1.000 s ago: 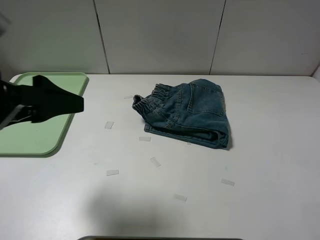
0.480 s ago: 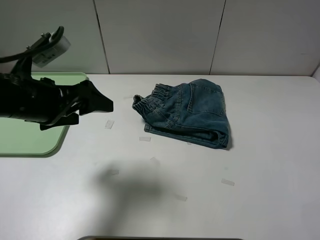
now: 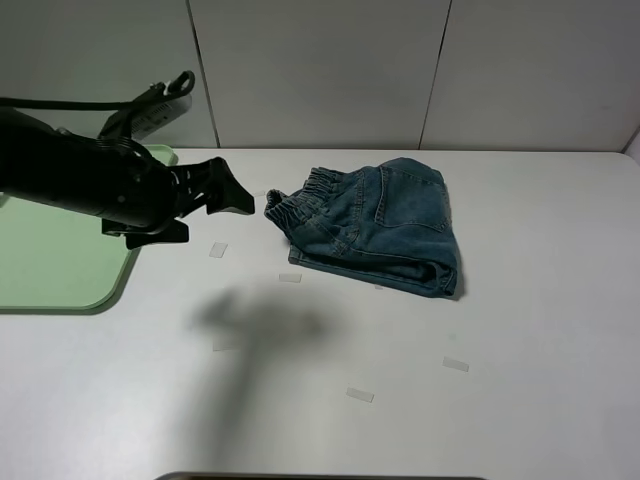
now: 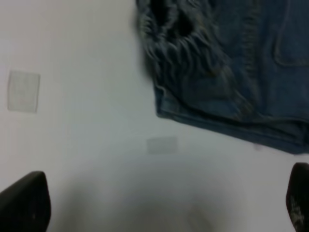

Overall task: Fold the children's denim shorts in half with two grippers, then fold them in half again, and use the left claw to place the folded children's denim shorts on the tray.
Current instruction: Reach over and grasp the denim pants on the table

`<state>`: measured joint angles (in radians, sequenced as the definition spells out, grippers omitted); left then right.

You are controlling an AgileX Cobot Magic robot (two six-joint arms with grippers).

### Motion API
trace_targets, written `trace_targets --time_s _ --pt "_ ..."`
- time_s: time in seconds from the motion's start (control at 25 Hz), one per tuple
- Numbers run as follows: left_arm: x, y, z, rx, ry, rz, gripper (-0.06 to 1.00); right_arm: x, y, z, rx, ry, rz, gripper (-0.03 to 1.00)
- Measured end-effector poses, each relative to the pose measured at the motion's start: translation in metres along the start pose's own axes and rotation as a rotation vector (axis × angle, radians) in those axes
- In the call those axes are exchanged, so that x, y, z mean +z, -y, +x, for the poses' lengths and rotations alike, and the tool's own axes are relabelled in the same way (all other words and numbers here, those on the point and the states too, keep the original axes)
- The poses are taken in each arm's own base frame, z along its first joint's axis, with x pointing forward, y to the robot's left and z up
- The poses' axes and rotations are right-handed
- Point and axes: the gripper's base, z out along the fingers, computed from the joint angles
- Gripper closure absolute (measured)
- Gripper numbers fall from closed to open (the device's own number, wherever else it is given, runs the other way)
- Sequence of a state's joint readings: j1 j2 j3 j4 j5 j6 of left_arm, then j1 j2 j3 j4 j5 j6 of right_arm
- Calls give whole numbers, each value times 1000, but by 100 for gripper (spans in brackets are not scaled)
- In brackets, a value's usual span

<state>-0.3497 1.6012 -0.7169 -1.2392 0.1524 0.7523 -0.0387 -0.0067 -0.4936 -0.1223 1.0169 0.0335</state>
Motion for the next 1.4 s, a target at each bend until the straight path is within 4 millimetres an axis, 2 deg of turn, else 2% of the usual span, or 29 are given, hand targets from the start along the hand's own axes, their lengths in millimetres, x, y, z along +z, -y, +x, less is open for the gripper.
trace_targets --time_s 0.28,0.52,0.8,1.4 --pt "43 2 -17 -6 -27 -20 -3 0 0 0 0 0 0 27" --pt "74 16 -28 10 -33 -1 -3 0 0 0 0 0 0 27" --pt "109 30 -23 24 -70 14 -3 0 0 0 0 0 0 27" --pt "150 48 -12 52 -105 31 -3 0 0 0 0 0 1 27"
